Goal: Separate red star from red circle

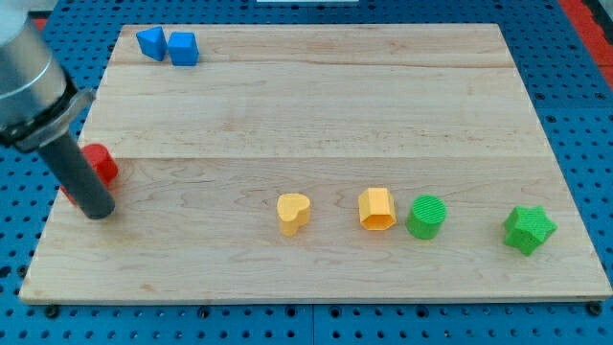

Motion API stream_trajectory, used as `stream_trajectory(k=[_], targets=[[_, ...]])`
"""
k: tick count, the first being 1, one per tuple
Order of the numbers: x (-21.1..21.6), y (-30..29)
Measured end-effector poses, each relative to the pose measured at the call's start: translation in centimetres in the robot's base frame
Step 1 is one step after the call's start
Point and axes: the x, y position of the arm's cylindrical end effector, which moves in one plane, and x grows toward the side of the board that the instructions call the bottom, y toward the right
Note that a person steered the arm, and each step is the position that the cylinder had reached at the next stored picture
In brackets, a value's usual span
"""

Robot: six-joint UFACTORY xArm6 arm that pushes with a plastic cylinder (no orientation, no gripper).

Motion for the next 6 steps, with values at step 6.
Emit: stream_trajectory(k=[6], targets=[[0.6,-2.4]])
